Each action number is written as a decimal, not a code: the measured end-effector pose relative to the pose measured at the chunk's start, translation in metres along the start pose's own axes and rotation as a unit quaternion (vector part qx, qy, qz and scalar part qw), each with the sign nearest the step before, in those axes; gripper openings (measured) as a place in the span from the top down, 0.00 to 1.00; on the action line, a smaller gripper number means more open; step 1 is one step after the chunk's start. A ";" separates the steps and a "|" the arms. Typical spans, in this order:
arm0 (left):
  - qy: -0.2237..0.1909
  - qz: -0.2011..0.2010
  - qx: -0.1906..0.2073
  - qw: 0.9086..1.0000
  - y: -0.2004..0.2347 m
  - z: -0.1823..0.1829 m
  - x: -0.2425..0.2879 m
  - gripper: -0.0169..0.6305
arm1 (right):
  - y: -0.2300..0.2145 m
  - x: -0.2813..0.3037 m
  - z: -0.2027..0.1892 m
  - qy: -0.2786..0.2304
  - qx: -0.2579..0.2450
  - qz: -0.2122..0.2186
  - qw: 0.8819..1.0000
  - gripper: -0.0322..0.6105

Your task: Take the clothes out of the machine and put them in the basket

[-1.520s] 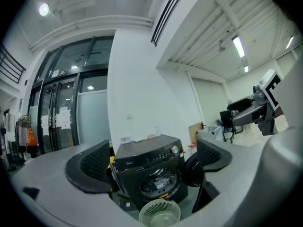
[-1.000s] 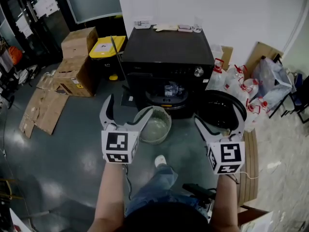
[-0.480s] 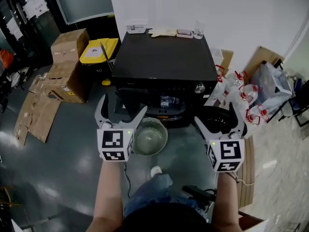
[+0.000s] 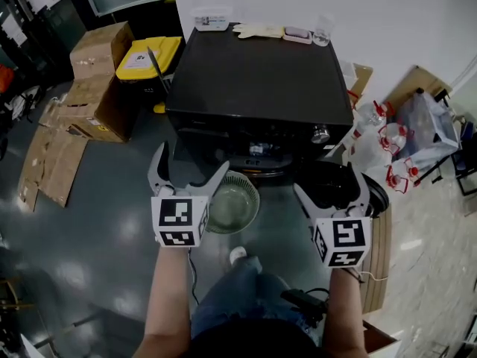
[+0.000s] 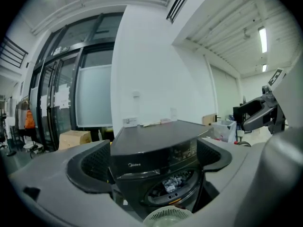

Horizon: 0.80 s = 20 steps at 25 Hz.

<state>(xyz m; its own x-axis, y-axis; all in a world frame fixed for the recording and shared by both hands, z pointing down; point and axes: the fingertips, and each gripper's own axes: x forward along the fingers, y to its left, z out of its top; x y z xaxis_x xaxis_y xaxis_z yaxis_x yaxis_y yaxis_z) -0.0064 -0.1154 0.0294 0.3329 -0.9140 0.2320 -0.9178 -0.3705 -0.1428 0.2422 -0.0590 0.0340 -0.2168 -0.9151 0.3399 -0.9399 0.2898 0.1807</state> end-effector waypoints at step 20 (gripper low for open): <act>0.085 0.029 -0.037 0.995 -0.010 -0.094 0.015 0.10 | 0.057 0.046 -0.076 0.086 -0.020 0.127 0.988 0.13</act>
<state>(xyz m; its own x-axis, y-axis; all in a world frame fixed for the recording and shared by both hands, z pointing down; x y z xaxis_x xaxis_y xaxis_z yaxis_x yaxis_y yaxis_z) -0.0124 -0.1103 0.1249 0.2438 -0.8900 0.3853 -0.9499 -0.2993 -0.0904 0.1989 -0.0632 0.1294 -0.3931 -0.7517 0.5296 -0.8491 0.5178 0.1046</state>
